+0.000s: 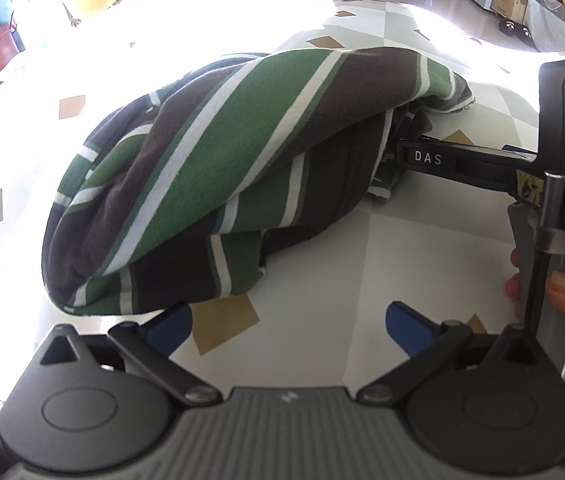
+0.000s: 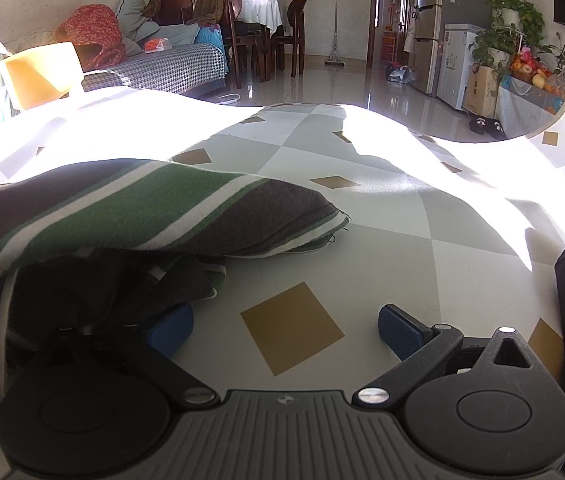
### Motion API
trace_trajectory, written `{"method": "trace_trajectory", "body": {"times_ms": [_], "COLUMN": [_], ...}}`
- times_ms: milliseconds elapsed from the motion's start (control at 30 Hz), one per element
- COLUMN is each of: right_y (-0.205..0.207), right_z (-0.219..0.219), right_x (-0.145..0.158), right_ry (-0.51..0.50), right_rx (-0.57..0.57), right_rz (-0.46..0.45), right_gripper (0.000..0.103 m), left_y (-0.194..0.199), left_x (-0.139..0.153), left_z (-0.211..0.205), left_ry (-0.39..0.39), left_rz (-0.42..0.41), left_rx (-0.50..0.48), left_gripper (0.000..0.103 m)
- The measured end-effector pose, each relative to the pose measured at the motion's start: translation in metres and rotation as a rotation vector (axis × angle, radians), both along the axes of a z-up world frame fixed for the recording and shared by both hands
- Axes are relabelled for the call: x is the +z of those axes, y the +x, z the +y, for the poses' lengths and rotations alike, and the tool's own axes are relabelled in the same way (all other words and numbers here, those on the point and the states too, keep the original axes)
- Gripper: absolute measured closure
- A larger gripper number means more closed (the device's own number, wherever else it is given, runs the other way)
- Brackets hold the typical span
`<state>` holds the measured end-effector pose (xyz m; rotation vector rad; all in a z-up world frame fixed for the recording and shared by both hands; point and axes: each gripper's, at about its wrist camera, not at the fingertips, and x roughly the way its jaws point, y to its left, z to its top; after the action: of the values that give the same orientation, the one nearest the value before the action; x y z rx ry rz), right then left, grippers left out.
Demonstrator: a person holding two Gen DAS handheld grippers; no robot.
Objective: Fold clothes
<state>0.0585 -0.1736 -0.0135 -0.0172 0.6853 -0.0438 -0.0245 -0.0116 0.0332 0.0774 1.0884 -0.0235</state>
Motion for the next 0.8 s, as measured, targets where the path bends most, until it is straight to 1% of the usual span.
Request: {"method": "trace_trajectory", "body": {"times_ms": [67,367,700,800], "right_y": [0.003,-0.015,-0.03,-0.035], "right_z": [-0.002,-0.003,-0.002,-0.001], "right_x": [0.0,0.003,0.009,0.011], "right_ry": [0.001,0.003,0.001,0.0], "right_rx": [-0.001,0.022,0.085,0.082], "right_rz": [0.002,0.022,0.106,0.127], "right_gripper": [0.004,0.004,0.004,0.004], "left_y": [-0.001,-0.004,-0.005,-0.006], "left_x": [0.0,-0.001,-0.001,0.0], "left_z": [0.0,0.0,0.002,0.002], "left_ry": [0.001,0.006,0.032,0.034], "left_rz": [0.002,0.006,-0.002,0.0], "left_rx": [-0.001,0.005,0.011,0.017], "left_gripper": [0.0,0.0,0.0,0.0]}}
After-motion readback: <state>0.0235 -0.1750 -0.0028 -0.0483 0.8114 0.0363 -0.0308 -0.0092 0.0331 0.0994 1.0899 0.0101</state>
